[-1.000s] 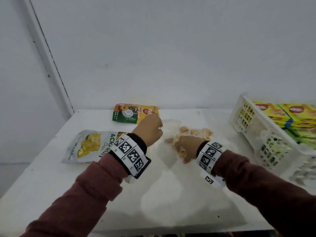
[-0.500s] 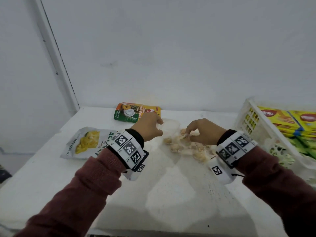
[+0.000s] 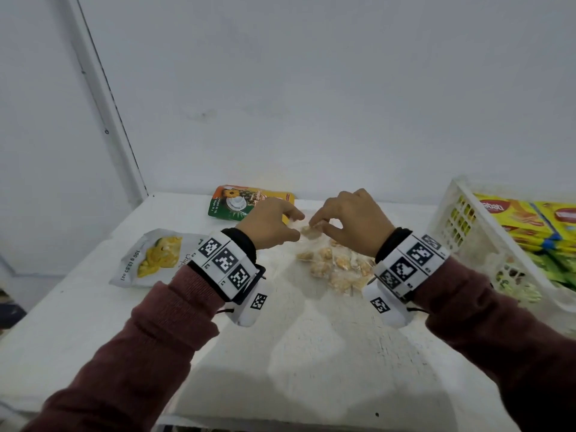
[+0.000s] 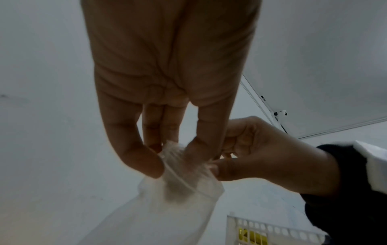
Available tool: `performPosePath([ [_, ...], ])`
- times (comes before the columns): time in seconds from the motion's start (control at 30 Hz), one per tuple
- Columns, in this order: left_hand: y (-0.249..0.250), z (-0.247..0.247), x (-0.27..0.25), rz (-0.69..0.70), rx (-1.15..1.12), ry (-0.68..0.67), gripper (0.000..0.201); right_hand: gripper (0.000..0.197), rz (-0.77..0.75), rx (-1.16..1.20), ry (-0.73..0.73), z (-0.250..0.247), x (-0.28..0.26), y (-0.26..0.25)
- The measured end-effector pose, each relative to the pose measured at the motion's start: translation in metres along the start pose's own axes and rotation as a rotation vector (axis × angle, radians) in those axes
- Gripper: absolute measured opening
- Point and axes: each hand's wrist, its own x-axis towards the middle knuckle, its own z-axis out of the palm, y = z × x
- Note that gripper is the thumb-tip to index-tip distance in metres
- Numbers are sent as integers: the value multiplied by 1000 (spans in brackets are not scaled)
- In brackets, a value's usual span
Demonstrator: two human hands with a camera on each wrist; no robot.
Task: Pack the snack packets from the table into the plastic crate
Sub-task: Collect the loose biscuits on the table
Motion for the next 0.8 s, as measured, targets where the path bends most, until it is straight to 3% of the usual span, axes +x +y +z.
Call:
performPosePath([
  [0.07, -2, 0, 0, -1, 2, 12, 38, 29, -57, 103, -30, 1, -3, 3],
  [0.13, -3, -1, 1, 0, 29, 33, 37, 34, -54, 388, 25, 3, -7, 7],
  [0.2, -4, -2, 1, -11, 28, 46, 36, 25, 45, 590, 164, 4, -11, 13],
  [0.23, -5, -2, 1, -18, 27, 51, 36, 22, 128, 615, 163, 5, -13, 16],
  [0.27, -6, -2, 0, -22, 30, 56, 35, 20, 203, 593, 79, 8, -14, 17],
  [0.33, -7, -3, 1, -23, 40, 61, 35, 11, 269, 413, -291, 22, -18, 14],
  [0.4, -7, -3, 1, -21, 42, 66, 35, 23, 252, 215, -592, 42, -22, 7],
  [0.5, -7, -3, 1, -21, 40, 73, 36, 32, 153, -27, -747, 59, -19, -1],
  [0.6, -8, -4, 1, -21, 48, 77, 36, 27, 106, -103, -757, 54, -11, -3],
  [0.7, -10, -7, 0, -20, 53, 83, 35, 12, 182, -44, -581, 48, -4, -2],
  [0.8, -12, -9, 1, -24, 58, 106, 34, 26, 225, 79, -444, 45, 8, -3],
])
